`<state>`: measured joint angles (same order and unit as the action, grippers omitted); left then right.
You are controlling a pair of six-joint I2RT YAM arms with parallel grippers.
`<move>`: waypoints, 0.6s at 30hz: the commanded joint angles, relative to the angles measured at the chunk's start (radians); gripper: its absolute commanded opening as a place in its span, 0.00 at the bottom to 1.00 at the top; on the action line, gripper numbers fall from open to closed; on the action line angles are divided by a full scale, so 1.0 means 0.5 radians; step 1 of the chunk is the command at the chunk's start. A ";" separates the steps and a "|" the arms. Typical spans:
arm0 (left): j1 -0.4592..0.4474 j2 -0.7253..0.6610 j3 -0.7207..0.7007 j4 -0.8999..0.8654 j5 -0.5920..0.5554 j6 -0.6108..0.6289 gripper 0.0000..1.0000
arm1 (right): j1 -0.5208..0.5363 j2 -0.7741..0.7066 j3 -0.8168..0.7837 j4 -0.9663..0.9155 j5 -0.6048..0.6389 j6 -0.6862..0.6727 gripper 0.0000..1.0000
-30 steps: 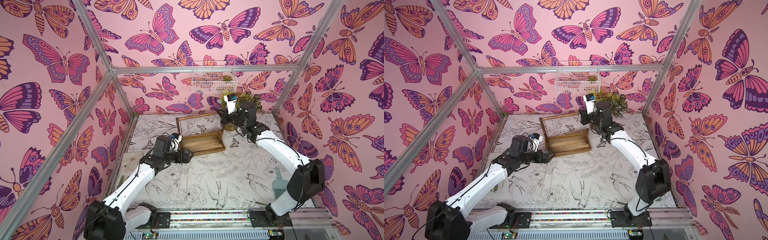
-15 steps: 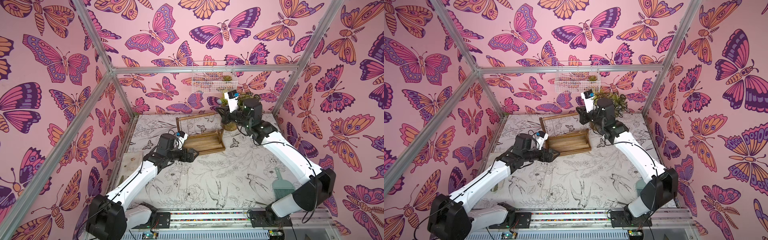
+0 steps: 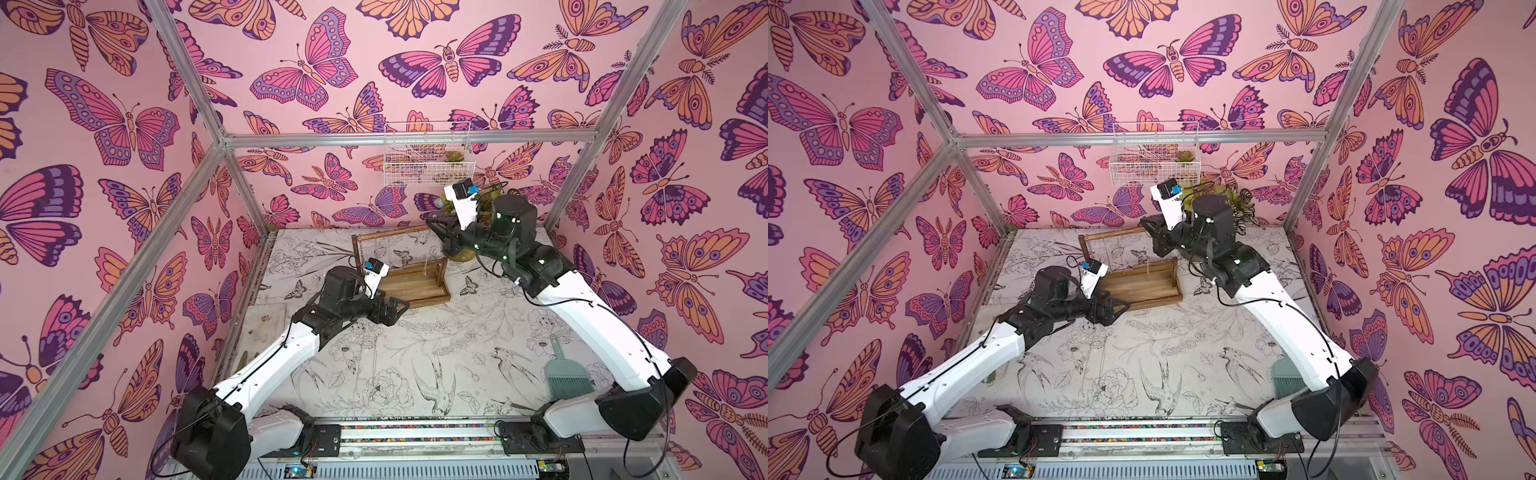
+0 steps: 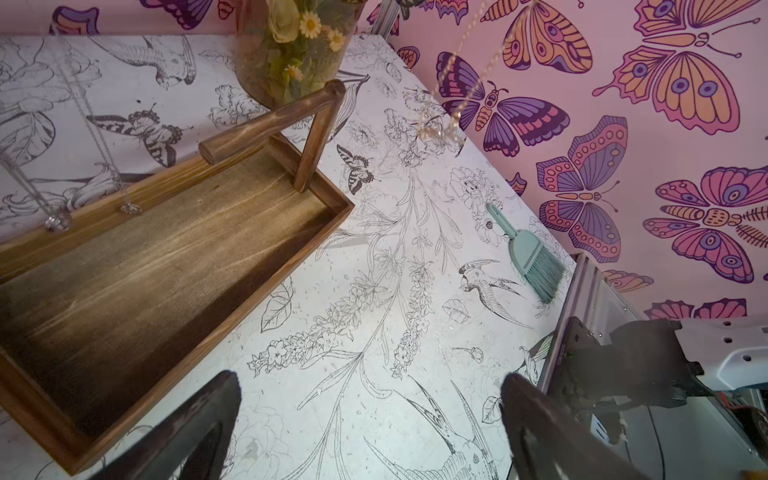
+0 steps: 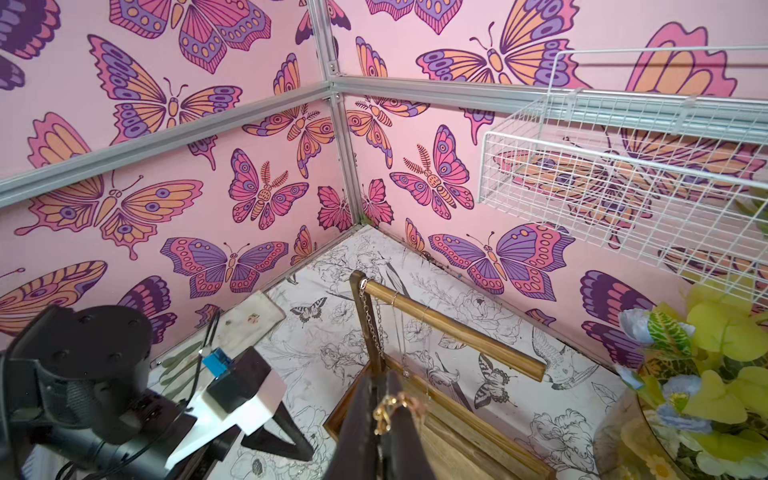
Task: Take the necklace off the jewelry display stand
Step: Place the necklace at the center of the board.
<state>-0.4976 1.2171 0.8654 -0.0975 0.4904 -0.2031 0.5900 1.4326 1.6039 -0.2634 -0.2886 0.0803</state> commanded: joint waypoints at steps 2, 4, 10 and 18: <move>-0.055 0.041 0.037 0.177 0.058 0.112 1.00 | 0.084 -0.096 0.085 -0.125 -0.025 -0.006 0.00; -0.062 0.045 0.039 0.218 0.078 0.115 1.00 | 0.115 -0.117 0.107 -0.163 -0.014 -0.010 0.00; -0.084 0.058 0.065 0.378 0.133 0.137 0.99 | 0.217 -0.159 0.124 -0.203 0.032 0.007 0.00; -0.111 0.068 0.149 0.463 0.195 0.168 0.96 | 0.325 -0.189 0.118 -0.191 0.104 0.041 0.00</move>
<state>-0.5423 1.2457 0.9146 0.0860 0.5426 -0.1436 0.7364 1.3563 1.6413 -0.3504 -0.2634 0.0822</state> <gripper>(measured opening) 0.964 0.077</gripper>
